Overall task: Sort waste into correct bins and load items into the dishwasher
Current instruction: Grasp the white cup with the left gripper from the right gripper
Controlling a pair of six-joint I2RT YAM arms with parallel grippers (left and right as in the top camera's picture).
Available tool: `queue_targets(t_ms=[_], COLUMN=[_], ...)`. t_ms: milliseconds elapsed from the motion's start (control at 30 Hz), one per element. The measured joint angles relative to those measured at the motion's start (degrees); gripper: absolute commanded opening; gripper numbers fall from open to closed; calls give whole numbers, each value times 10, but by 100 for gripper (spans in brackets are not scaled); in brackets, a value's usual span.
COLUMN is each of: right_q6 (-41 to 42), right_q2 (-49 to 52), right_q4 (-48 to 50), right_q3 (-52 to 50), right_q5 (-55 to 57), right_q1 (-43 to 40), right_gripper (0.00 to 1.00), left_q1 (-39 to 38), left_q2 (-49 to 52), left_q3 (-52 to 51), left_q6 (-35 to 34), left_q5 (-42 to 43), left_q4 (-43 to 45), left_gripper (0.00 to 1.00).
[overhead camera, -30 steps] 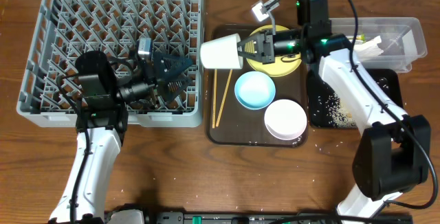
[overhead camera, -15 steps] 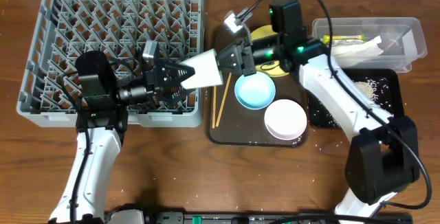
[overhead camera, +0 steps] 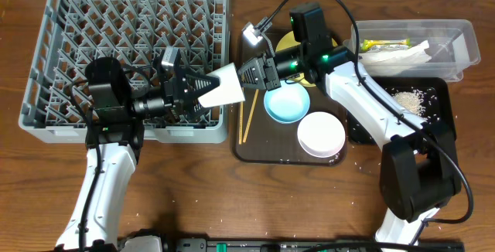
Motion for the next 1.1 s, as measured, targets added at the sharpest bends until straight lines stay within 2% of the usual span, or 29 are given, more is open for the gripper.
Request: queue_targets(t_ms=[433, 600, 800, 933, 1100], right_q6=[0, 2, 13, 22, 45], right_q2=[0, 0, 0, 0, 3], right_q4=[0, 2, 2, 23, 68], right_q3=[0, 0, 0, 0, 0], right_q5=[3, 0, -2, 2, 16], right_q1=[23, 23, 23, 23, 23], right_gripper=[1, 1, 1, 1, 1], left_q1=[0, 0, 0, 0, 1], left_q2=[0, 0, 0, 0, 0], left_q3=[0, -1, -1, -1, 0], left_q6=[19, 21, 32, 33, 31], left_q5=[-12, -16, -16, -20, -22], left_q4=[1, 0, 0, 4, 4], left_gripper=[89, 67, 67, 80, 81])
